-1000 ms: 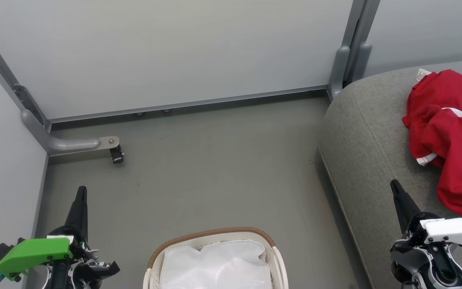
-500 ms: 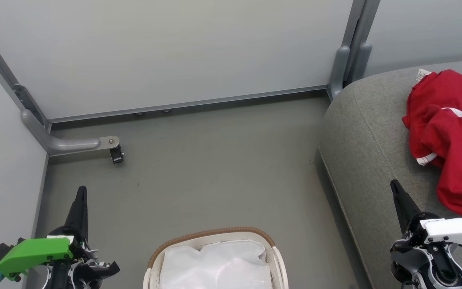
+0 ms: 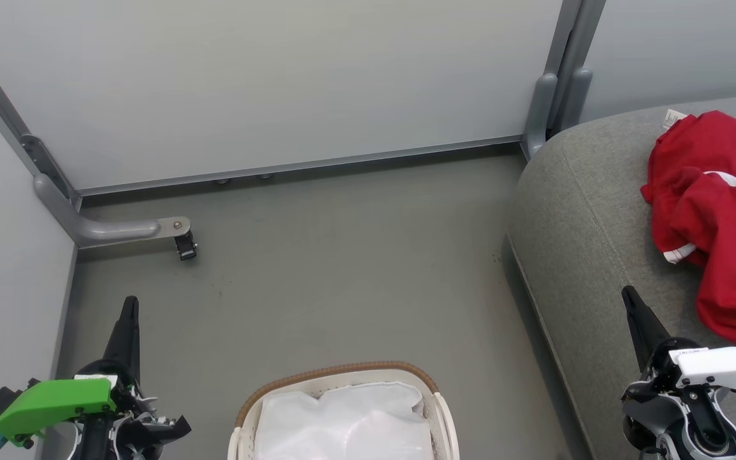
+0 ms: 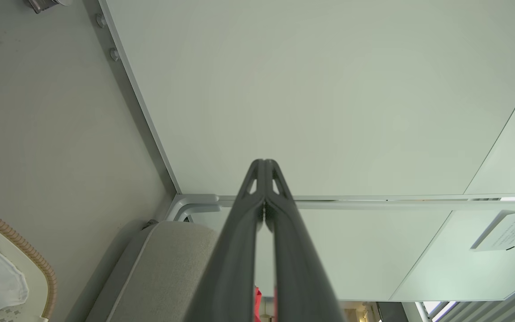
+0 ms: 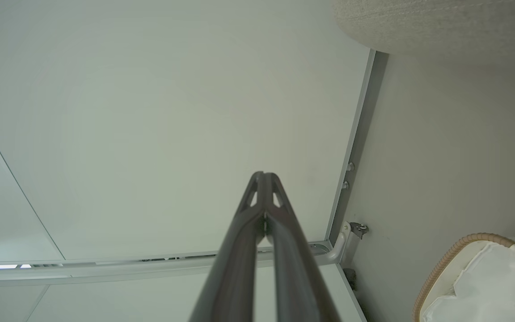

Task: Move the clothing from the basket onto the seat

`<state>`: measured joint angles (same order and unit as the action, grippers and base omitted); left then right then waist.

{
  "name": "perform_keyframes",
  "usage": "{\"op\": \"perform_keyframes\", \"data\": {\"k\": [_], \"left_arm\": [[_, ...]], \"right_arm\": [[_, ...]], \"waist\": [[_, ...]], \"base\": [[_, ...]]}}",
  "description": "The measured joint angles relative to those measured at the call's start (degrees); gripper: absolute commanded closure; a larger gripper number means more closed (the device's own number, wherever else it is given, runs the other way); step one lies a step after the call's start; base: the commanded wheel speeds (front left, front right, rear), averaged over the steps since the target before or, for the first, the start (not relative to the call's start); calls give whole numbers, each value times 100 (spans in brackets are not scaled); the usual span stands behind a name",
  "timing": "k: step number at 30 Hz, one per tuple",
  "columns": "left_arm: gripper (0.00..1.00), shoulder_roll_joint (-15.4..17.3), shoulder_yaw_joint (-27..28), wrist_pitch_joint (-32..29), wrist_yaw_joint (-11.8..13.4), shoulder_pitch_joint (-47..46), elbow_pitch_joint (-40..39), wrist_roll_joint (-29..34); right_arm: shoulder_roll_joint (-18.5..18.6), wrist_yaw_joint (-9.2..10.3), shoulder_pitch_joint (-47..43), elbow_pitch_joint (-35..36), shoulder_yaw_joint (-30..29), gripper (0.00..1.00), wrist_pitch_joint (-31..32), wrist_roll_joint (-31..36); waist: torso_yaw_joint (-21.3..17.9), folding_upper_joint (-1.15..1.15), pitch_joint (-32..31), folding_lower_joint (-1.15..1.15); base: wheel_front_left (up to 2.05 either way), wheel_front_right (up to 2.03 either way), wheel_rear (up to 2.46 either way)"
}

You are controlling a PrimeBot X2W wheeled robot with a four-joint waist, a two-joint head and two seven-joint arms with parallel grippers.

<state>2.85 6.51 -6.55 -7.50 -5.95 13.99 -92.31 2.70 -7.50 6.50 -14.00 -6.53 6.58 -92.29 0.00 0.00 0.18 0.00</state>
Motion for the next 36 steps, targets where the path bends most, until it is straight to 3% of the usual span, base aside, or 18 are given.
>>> {"op": "perform_keyframes", "data": {"k": [36], "left_arm": [[100,-1,0,0,0,0,0,0]], "right_arm": [[0,0,0,0,0,100,1,-1]], "waist": [[0,0,0,0]], "base": [[0,0,0]]}}
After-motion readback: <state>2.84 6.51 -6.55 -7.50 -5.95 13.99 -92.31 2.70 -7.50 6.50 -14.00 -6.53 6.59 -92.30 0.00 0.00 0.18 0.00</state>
